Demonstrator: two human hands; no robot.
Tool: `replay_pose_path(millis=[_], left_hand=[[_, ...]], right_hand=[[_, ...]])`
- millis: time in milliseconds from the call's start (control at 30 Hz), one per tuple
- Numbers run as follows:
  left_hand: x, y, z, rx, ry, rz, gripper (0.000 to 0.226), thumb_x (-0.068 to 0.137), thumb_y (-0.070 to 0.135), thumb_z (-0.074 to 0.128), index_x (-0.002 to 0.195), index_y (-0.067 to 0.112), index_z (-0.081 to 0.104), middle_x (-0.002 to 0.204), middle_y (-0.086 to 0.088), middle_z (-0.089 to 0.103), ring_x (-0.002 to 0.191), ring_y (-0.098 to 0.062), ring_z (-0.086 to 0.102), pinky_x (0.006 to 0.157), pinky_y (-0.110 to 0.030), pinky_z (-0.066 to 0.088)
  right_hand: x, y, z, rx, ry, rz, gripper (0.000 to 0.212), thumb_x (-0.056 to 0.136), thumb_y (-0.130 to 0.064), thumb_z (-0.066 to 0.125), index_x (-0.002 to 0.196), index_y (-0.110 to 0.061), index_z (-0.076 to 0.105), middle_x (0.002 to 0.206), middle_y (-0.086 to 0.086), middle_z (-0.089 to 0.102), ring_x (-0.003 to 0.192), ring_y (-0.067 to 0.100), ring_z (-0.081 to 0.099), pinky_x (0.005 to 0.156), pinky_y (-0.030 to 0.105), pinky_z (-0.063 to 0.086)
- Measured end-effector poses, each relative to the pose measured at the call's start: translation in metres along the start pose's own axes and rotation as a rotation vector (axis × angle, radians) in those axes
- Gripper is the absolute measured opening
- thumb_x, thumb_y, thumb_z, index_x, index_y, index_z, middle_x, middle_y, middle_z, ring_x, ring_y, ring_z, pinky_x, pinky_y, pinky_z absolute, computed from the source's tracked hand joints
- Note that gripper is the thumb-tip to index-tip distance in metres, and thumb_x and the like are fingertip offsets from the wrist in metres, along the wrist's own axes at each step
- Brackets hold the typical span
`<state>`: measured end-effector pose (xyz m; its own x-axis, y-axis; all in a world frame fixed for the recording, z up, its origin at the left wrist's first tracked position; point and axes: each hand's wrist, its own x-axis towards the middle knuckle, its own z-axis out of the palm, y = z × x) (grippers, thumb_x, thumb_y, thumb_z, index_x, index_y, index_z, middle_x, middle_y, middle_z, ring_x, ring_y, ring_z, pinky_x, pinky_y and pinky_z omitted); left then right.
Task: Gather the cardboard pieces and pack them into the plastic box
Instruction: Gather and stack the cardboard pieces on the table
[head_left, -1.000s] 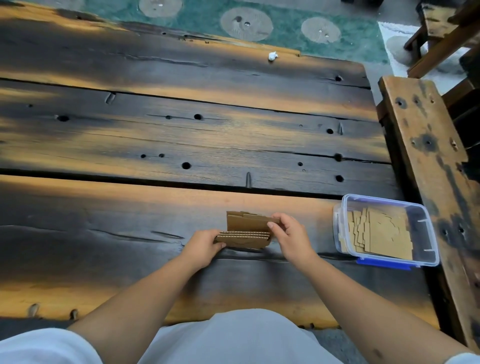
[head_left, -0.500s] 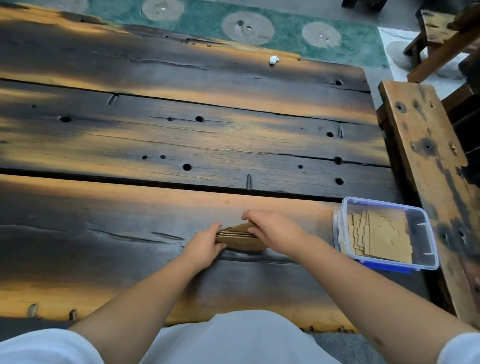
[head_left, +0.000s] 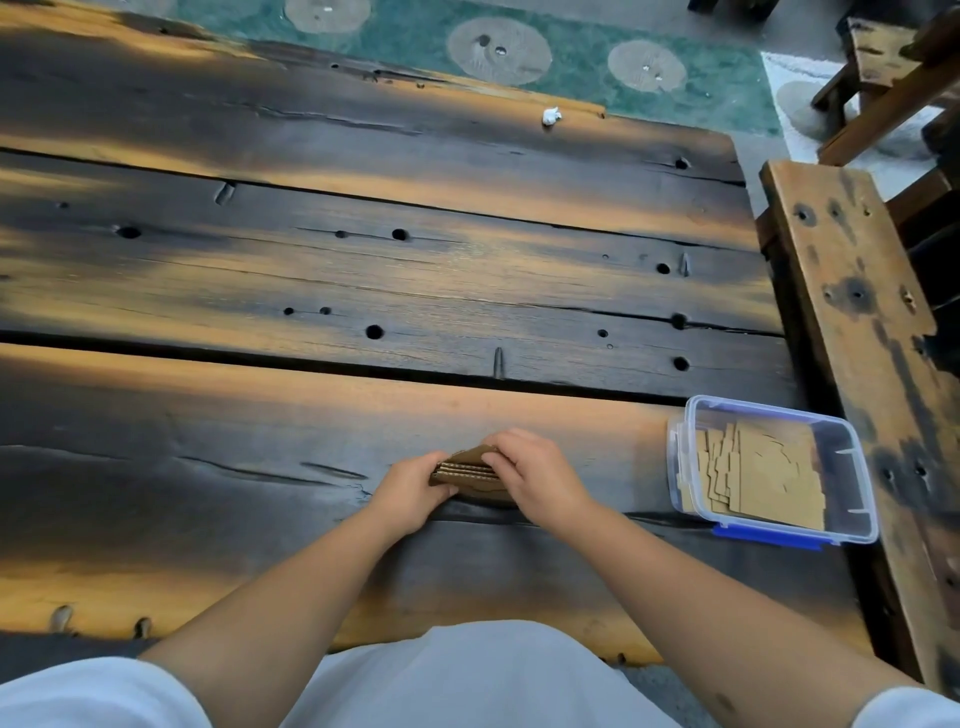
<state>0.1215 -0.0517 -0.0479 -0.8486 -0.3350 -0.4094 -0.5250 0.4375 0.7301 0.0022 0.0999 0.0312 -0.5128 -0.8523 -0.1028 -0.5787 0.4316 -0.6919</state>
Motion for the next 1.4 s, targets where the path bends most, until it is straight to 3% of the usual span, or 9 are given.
replay_pose_path(millis=[300, 500, 633, 767, 833, 967, 1133, 1267, 1400], left_hand=[[0.013, 0.002, -0.002, 0.077, -0.052, -0.092, 0.015, 0.084, 0.026, 0.069, 0.098, 0.022, 0.066, 0.100, 0.001, 0.071, 0.094, -0.019, 0.064, 0.075, -0.026, 0.045], [0.013, 0.005, -0.001, 0.119, -0.088, -0.012, 0.016, 0.085, 0.023, 0.066, 0.101, 0.027, 0.066, 0.103, 0.001, 0.072, 0.096, -0.019, 0.063, 0.086, -0.033, 0.050], [0.013, 0.004, 0.000, 0.057, -0.092, -0.020, 0.022, 0.085, 0.019, 0.066, 0.106, 0.025, 0.067, 0.103, 0.003, 0.072, 0.097, -0.015, 0.063, 0.089, -0.033, 0.051], [0.009, 0.004, 0.001, -0.084, -0.048, -0.017, 0.031, 0.083, 0.015, 0.070, 0.105, 0.032, 0.057, 0.098, 0.017, 0.066, 0.090, 0.002, 0.061, 0.077, -0.011, 0.045], [0.007, 0.006, 0.002, -0.153, -0.040, -0.036, 0.034, 0.082, 0.019, 0.072, 0.103, 0.036, 0.052, 0.097, 0.022, 0.063, 0.087, 0.006, 0.060, 0.074, -0.009, 0.047], [0.009, 0.007, 0.007, -0.248, -0.056, -0.045, 0.041, 0.080, 0.015, 0.072, 0.111, 0.036, 0.057, 0.102, 0.010, 0.068, 0.090, -0.009, 0.066, 0.082, -0.032, 0.056], [0.011, 0.007, 0.008, -0.251, -0.027, -0.062, 0.034, 0.076, 0.015, 0.076, 0.097, 0.037, 0.059, 0.092, 0.016, 0.069, 0.086, -0.001, 0.064, 0.074, -0.019, 0.049], [0.012, 0.003, 0.010, -0.218, -0.029, -0.061, 0.026, 0.077, 0.016, 0.076, 0.086, 0.036, 0.061, 0.086, 0.012, 0.070, 0.083, -0.006, 0.065, 0.071, -0.019, 0.049], [0.011, 0.002, 0.011, -0.182, -0.052, -0.033, 0.024, 0.081, 0.018, 0.072, 0.085, 0.039, 0.061, 0.088, 0.015, 0.070, 0.084, -0.003, 0.064, 0.073, -0.021, 0.049]], right_hand=[[-0.017, 0.008, -0.027, 0.409, 0.344, 0.357, 0.020, 0.097, -0.012, 0.052, 0.090, -0.029, 0.059, 0.087, -0.012, 0.062, 0.080, -0.004, 0.056, 0.075, 0.019, 0.045], [-0.027, 0.008, -0.050, 0.552, 0.541, 0.396, 0.014, 0.099, -0.014, 0.049, 0.097, -0.020, 0.061, 0.091, -0.006, 0.066, 0.084, 0.005, 0.061, 0.075, 0.024, 0.050], [-0.028, 0.013, -0.059, 0.593, 0.510, 0.389, 0.015, 0.099, -0.015, 0.048, 0.096, -0.024, 0.060, 0.085, -0.013, 0.066, 0.078, -0.005, 0.059, 0.068, 0.011, 0.046], [-0.028, 0.014, -0.040, 0.619, 0.410, 0.445, 0.015, 0.101, -0.016, 0.044, 0.096, -0.023, 0.057, 0.090, -0.009, 0.064, 0.077, -0.008, 0.058, 0.068, 0.010, 0.045], [-0.029, 0.010, -0.023, 0.674, 0.404, 0.472, 0.015, 0.102, -0.016, 0.041, 0.100, -0.023, 0.054, 0.091, -0.009, 0.062, 0.080, -0.007, 0.057, 0.073, 0.014, 0.046], [-0.027, 0.004, -0.001, 0.817, 0.473, 0.547, 0.013, 0.103, -0.019, 0.040, 0.108, -0.024, 0.051, 0.098, -0.001, 0.062, 0.088, 0.009, 0.058, 0.085, 0.033, 0.048], [-0.021, 0.009, -0.006, 1.148, 0.540, 0.594, 0.017, 0.104, -0.020, 0.038, 0.106, -0.020, 0.055, 0.099, 0.004, 0.069, 0.085, 0.015, 0.063, 0.079, 0.035, 0.050], [-0.019, 0.018, -0.017, 1.555, 0.666, 0.584, 0.024, 0.105, -0.019, 0.035, 0.116, -0.017, 0.057, 0.110, 0.005, 0.073, 0.106, 0.022, 0.067, 0.091, 0.045, 0.053], [-0.017, 0.022, -0.029, 1.699, 0.775, 0.609, 0.024, 0.104, -0.016, 0.036, 0.119, -0.015, 0.055, 0.119, 0.012, 0.068, 0.113, 0.028, 0.063, 0.095, 0.051, 0.050]])
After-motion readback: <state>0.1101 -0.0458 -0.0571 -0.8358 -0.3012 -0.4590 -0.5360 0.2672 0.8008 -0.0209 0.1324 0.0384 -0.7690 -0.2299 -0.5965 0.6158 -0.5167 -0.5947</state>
